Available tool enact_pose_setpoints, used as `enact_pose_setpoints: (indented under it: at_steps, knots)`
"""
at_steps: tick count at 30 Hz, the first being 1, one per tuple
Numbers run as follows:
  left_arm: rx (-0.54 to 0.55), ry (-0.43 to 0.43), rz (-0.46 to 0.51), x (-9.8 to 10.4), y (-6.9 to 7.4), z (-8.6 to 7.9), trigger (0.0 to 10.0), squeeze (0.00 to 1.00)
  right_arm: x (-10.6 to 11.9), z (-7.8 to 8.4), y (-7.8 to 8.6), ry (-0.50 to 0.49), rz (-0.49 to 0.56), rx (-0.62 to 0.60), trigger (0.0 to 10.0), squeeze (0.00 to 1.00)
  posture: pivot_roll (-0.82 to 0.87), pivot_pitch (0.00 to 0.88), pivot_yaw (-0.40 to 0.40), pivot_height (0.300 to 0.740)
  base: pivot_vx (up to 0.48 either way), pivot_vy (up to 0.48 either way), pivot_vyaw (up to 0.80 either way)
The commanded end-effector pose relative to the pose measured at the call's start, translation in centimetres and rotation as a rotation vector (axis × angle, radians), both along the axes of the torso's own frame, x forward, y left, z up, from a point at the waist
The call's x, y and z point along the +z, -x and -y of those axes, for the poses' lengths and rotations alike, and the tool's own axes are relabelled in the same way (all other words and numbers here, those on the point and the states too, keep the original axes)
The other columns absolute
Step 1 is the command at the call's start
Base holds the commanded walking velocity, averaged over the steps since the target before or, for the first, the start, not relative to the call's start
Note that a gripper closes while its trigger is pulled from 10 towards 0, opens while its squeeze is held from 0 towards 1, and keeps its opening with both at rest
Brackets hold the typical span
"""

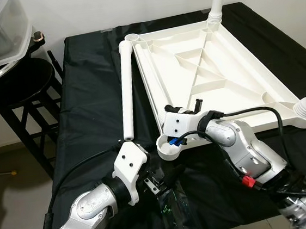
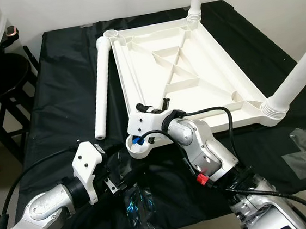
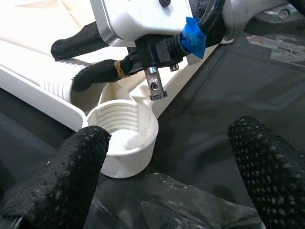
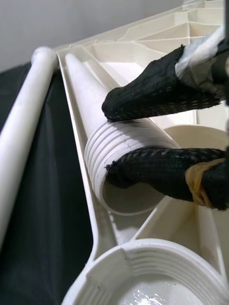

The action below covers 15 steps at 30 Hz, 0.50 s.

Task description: Building children table

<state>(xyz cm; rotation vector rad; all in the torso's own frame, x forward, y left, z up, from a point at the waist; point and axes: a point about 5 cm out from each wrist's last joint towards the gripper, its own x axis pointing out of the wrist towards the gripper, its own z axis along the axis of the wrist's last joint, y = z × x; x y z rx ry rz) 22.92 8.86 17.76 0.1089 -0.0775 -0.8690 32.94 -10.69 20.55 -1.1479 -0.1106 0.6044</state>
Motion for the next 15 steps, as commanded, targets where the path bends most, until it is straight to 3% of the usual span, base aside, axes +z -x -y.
enact_pose_setpoints:
  at_steps: [1, 7, 15]
  knots:
    - [-0.006, 0.002, 0.003, 0.2, 0.2, 0.1, 10.0, 0.0, -0.1, 0.1, 0.1, -0.023, 0.009, -0.02, 0.0, 0.0, -0.02, 0.221, 0.008, 0.74, 0.0, 0.0, 0.0]
    - [-0.006, 0.048, 0.046, 2.1, -0.6, -0.1, 10.0, 0.0, 3.2, 1.5, 0.5, -0.076, 0.288, -0.132, 0.0, 0.0, -0.03, 0.211, 0.018, 0.74, 0.0, 0.0, 0.0]
    - [-0.024, 0.09, 0.101, 4.4, -1.4, -0.4, 10.0, 0.0, 4.9, 2.2, 1.2, -0.124, 0.391, -0.173, 0.0, 0.0, -0.05, 0.197, 0.028, 0.74, 0.0, 0.0, 0.0]
